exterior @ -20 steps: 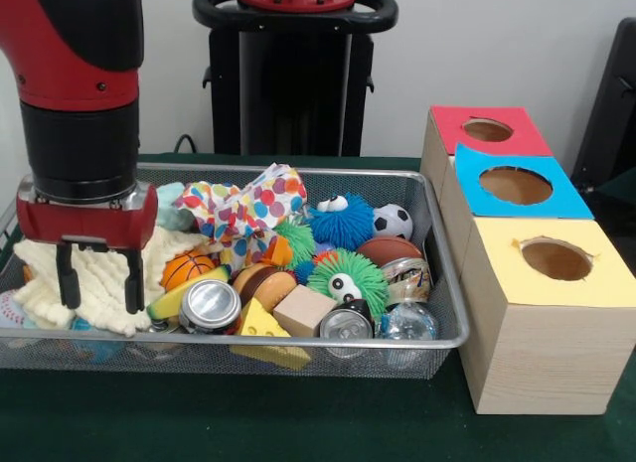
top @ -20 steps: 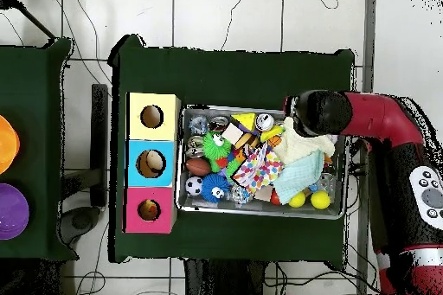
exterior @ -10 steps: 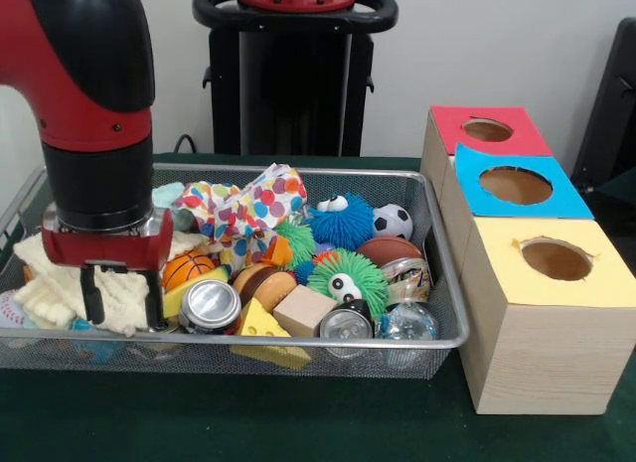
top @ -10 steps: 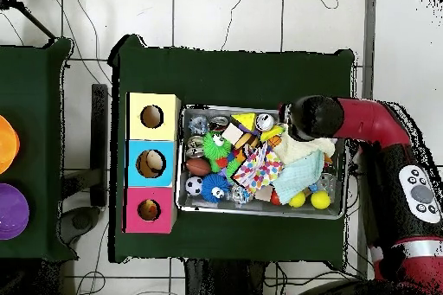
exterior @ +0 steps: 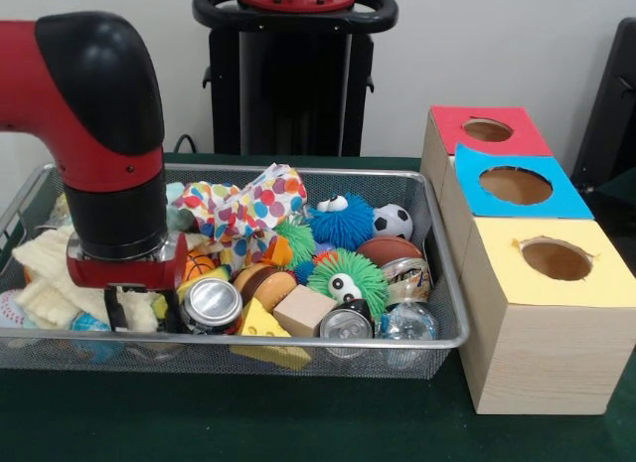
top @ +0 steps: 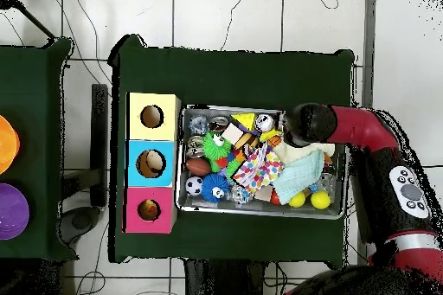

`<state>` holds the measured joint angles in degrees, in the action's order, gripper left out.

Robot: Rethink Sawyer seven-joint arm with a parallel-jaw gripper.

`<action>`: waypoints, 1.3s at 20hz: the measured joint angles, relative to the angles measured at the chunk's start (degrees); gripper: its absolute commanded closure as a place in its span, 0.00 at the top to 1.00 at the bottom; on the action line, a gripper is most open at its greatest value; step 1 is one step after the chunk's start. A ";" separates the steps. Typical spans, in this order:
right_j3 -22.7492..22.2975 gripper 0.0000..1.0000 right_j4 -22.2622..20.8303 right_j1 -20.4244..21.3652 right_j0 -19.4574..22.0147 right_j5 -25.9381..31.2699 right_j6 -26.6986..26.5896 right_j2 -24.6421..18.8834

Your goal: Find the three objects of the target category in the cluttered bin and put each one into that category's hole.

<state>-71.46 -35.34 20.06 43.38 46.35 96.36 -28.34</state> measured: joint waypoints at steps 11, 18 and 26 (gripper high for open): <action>1.64 1.00 0.01 -1.73 0.01 -0.01 0.00 -0.19; -2.34 1.00 -0.01 0.55 0.09 -3.09 0.00 0.81; -14.95 1.00 0.05 9.03 0.93 -8.54 0.00 3.64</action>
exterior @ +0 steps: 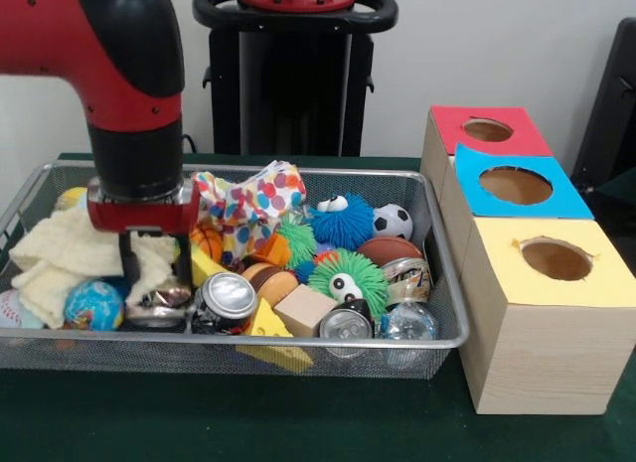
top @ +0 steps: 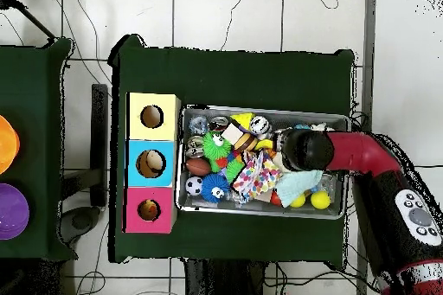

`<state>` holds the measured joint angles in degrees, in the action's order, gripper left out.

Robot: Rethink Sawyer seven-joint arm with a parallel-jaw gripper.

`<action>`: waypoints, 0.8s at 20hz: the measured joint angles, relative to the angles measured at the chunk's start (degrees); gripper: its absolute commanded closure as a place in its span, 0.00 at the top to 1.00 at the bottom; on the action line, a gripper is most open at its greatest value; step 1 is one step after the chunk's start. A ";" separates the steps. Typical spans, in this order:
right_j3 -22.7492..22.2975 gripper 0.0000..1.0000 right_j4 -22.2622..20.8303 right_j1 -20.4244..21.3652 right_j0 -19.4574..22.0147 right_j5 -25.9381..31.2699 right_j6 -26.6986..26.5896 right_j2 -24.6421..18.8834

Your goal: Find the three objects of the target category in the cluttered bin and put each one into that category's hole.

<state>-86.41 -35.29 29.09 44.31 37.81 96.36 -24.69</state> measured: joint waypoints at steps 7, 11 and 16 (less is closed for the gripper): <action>-10.52 1.00 0.01 5.51 1.04 -2.88 0.00 4.03; -15.58 1.00 0.06 7.69 1.22 -5.30 0.00 6.71; -17.63 1.00 0.07 8.54 1.21 -9.43 0.00 8.38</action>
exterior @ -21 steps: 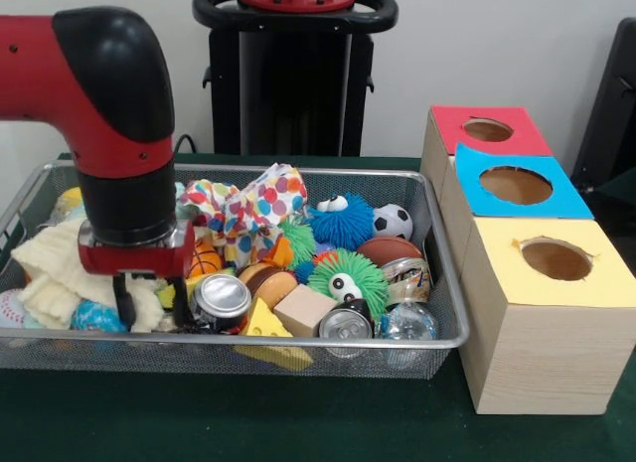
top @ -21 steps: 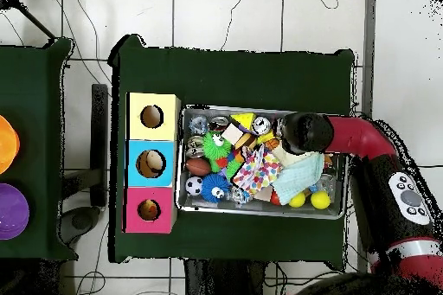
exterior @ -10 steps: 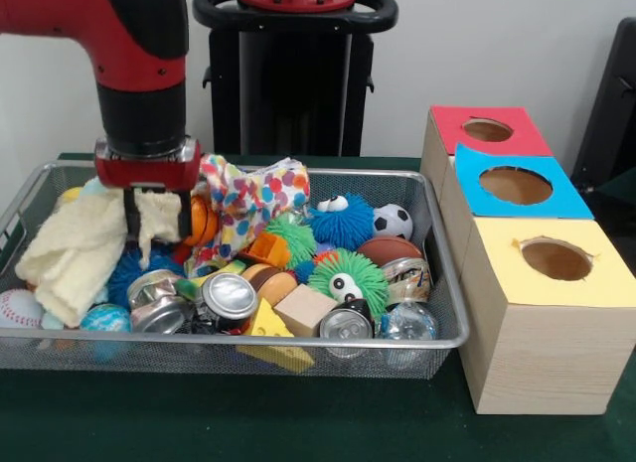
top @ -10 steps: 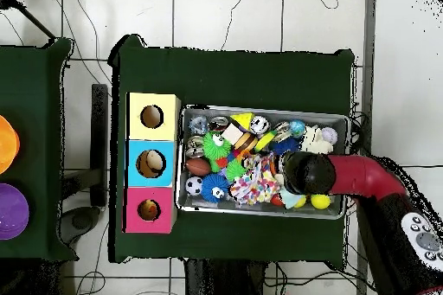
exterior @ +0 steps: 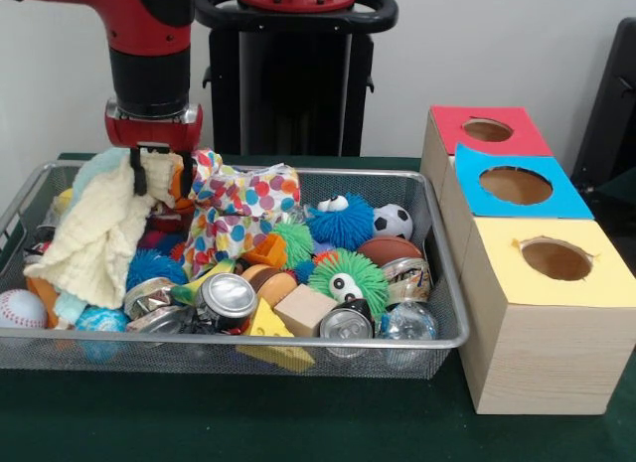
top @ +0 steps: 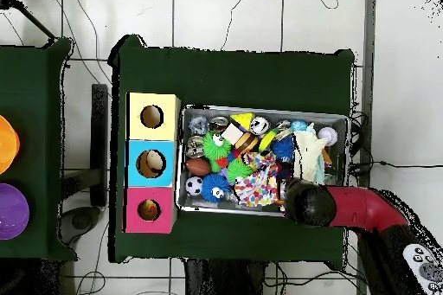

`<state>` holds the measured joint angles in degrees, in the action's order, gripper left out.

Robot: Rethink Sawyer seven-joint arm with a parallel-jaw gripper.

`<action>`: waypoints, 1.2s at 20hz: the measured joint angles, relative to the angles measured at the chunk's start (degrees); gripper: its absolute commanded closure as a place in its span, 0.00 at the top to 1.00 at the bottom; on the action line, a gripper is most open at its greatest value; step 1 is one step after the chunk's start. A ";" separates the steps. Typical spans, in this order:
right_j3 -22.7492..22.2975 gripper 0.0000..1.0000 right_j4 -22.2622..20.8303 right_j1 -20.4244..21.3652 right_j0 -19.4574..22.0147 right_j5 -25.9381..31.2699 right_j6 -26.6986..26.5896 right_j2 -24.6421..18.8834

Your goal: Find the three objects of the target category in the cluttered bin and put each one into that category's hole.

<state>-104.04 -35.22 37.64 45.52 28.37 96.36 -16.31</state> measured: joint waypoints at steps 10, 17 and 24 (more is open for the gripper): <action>-1.67 1.00 0.21 1.01 -1.14 -3.26 0.00 1.77; -4.74 1.00 1.34 4.24 -2.57 -2.03 0.00 3.44; -5.32 1.00 5.28 8.79 -4.80 6.80 0.00 3.65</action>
<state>-109.36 -29.94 46.42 40.72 35.18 96.36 -12.66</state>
